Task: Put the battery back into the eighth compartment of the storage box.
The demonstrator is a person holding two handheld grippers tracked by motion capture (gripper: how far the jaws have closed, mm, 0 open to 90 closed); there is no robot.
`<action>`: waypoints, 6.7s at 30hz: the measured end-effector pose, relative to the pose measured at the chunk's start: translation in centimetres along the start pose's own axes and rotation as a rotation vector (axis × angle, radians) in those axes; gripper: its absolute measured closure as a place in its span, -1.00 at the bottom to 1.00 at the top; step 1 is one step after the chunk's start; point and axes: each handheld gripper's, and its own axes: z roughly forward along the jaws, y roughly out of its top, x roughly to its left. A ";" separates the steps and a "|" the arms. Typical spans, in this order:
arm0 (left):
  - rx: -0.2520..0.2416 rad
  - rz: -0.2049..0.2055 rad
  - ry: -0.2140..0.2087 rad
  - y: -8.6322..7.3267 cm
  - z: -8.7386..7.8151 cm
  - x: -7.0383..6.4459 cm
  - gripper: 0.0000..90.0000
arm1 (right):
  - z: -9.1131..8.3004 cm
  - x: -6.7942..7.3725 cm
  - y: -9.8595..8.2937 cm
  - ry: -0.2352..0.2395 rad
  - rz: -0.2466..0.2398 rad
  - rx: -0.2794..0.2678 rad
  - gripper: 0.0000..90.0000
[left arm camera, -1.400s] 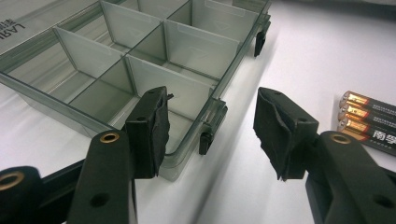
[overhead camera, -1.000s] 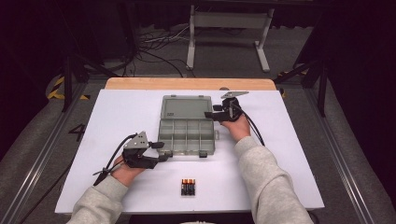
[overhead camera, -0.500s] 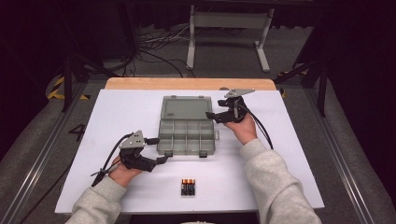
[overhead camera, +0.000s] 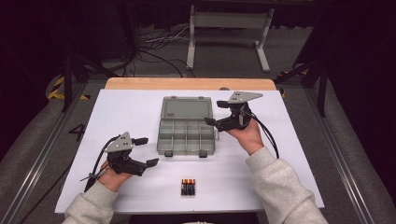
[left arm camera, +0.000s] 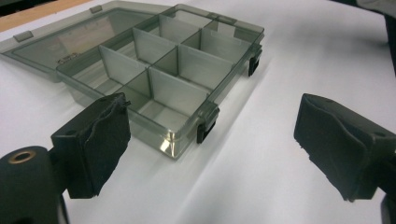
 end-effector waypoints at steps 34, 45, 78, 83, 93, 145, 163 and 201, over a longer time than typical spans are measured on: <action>-0.113 -0.028 0.046 -1.3 -3.1 0.0 -0.89 | -2.4 6.2 1.3 0.105 -0.195 0.128 -0.84; -0.134 -0.029 0.048 -1.4 -3.3 0.1 -0.89 | -1.8 8.0 1.3 0.155 -0.270 0.271 -0.91; -0.141 -0.039 0.046 -1.4 -3.5 0.3 -0.87 | 0.8 11.6 -1.2 0.260 -0.338 0.515 -0.96; -0.143 -0.039 0.047 -1.4 -3.6 0.2 -0.87 | 1.3 12.2 -2.2 0.273 -0.343 0.534 -0.96; -0.144 -0.036 0.053 -1.4 -3.6 0.3 -0.87 | 2.1 13.1 -3.6 0.288 -0.353 0.575 -0.96; -0.140 -0.036 0.042 -1.4 -3.6 0.3 -0.85 | 4.2 16.0 -6.8 0.369 -0.411 0.654 -0.15; -0.145 -0.045 0.042 -1.4 -3.7 0.3 -0.85 | 3.4 15.6 -6.1 0.347 -0.421 0.639 -0.08; -0.150 -0.044 0.046 -1.5 -3.8 0.4 -0.85 | -0.1 11.8 0.9 0.299 -0.452 0.544 -0.07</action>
